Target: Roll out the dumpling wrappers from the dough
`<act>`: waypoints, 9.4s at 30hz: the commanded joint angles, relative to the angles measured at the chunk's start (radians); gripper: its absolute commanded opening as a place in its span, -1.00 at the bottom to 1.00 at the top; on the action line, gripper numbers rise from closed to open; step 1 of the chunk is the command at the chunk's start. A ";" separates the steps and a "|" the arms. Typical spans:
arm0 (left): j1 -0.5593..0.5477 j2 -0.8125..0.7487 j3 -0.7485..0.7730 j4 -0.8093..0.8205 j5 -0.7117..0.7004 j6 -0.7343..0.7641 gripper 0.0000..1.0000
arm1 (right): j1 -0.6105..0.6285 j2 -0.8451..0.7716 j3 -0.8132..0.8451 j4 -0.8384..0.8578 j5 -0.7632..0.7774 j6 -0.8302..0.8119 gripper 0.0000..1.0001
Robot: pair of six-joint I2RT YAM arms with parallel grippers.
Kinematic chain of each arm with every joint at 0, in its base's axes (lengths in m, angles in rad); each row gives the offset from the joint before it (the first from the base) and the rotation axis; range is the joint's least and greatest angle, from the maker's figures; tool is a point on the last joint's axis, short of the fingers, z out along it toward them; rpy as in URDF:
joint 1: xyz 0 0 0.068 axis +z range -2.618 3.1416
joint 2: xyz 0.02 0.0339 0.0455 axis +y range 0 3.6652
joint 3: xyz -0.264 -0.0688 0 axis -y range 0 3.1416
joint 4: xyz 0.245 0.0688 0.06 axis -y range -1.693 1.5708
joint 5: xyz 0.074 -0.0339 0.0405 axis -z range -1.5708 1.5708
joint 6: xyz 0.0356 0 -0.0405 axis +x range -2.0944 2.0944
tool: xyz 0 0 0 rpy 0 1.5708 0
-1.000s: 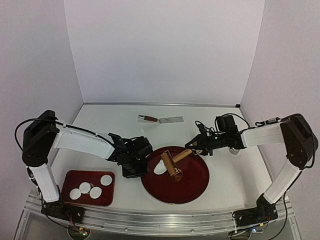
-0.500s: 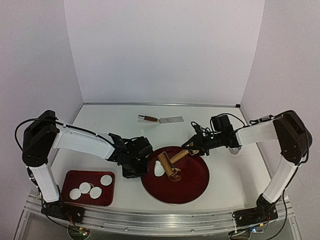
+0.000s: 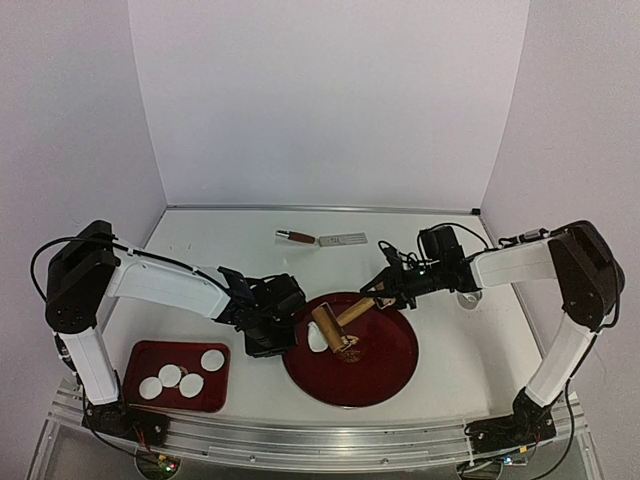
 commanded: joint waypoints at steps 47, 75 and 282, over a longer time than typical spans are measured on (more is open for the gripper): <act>0.000 -0.028 -0.035 -0.015 -0.014 -0.046 -1.00 | 0.022 0.108 0.111 -0.205 0.131 -0.085 -1.00; 0.001 -0.054 -0.075 0.001 -0.015 -0.071 -1.00 | -0.045 0.153 0.096 -0.375 0.280 -0.096 -1.00; 0.069 -0.300 0.055 0.404 0.151 -0.222 -1.00 | 0.167 -0.379 0.591 -0.306 -0.299 -0.052 -1.00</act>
